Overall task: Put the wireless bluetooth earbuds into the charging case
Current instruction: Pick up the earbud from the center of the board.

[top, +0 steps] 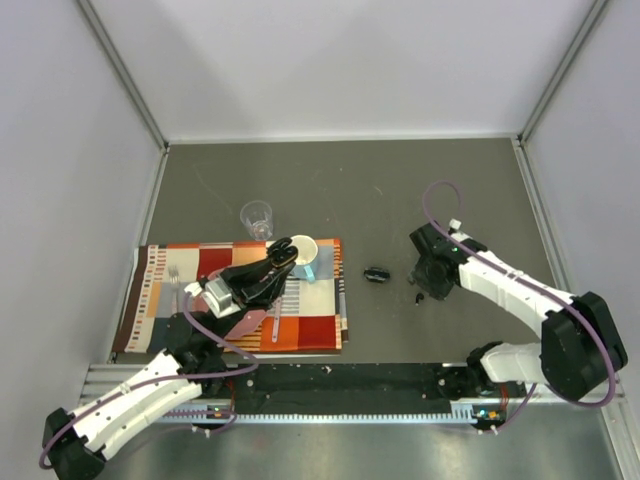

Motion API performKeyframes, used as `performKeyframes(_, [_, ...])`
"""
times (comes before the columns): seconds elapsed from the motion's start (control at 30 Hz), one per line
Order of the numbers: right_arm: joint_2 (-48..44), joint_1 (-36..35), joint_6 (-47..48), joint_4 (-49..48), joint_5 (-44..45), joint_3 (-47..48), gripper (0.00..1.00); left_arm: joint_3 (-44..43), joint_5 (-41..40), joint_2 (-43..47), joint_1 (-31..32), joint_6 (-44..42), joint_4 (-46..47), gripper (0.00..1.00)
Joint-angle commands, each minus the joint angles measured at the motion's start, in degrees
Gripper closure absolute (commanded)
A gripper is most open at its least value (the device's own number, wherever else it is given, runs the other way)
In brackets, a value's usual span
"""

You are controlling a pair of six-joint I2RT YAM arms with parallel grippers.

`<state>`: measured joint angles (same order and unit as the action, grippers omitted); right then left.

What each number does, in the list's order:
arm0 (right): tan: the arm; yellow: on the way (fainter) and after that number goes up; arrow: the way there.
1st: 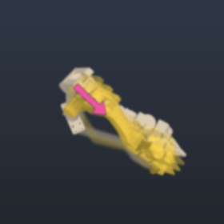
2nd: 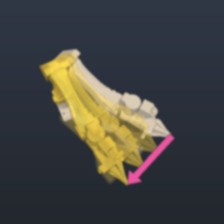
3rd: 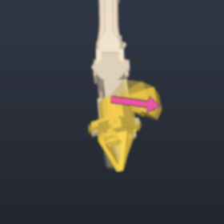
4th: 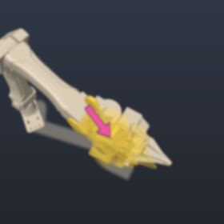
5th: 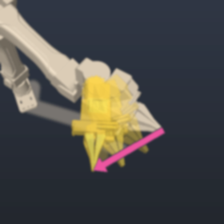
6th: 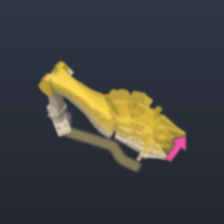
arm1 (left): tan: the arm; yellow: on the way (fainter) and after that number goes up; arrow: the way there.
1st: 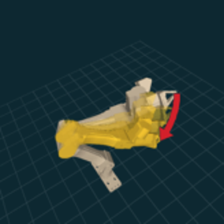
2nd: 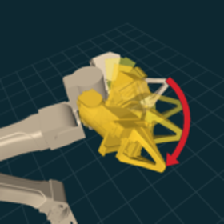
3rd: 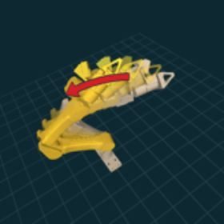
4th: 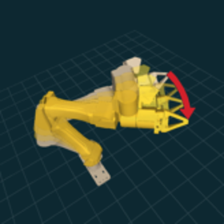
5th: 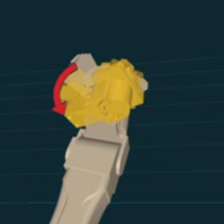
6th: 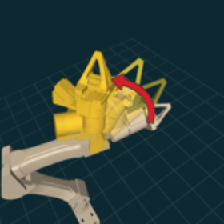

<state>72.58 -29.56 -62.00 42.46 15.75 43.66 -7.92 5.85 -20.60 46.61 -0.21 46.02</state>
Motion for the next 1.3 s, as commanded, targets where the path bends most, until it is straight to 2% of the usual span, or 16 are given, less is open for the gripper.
performKeyframes(0.0, [1.2, 0.3, -0.8, -0.8, 0.4, 1.1, 0.49, 0.4, -1.6, 0.9, 0.0, -0.6, 0.8, 1.00])
performKeyframes(0.3, [1.1, 0.2, -3.2, -1.1, 0.2, -1.2, 0.50, 0.4, -1.5, 0.9, 0.1, -0.6, 0.7, 1.00])
performKeyframes(0.9, [5.7, 0.2, -1.6, -2.6, 0.2, -0.2, 0.53, -0.2, -1.9, 0.0, 0.1, -1.2, 0.7, 1.00])
performKeyframes(1.13, [7.1, 0.2, -1.9, -3.6, 0.3, -0.6, 0.61, -0.3, -1.6, -1.1, 0.1, -1.1, 1.4, 1.00])
performKeyframes(1.27, [8.1, 0.2, -1.0, -4.1, 0.2, -0.2, 0.61, -0.5, -1.7, -1.3, 0.1, -1.2, 1.4, 1.00])
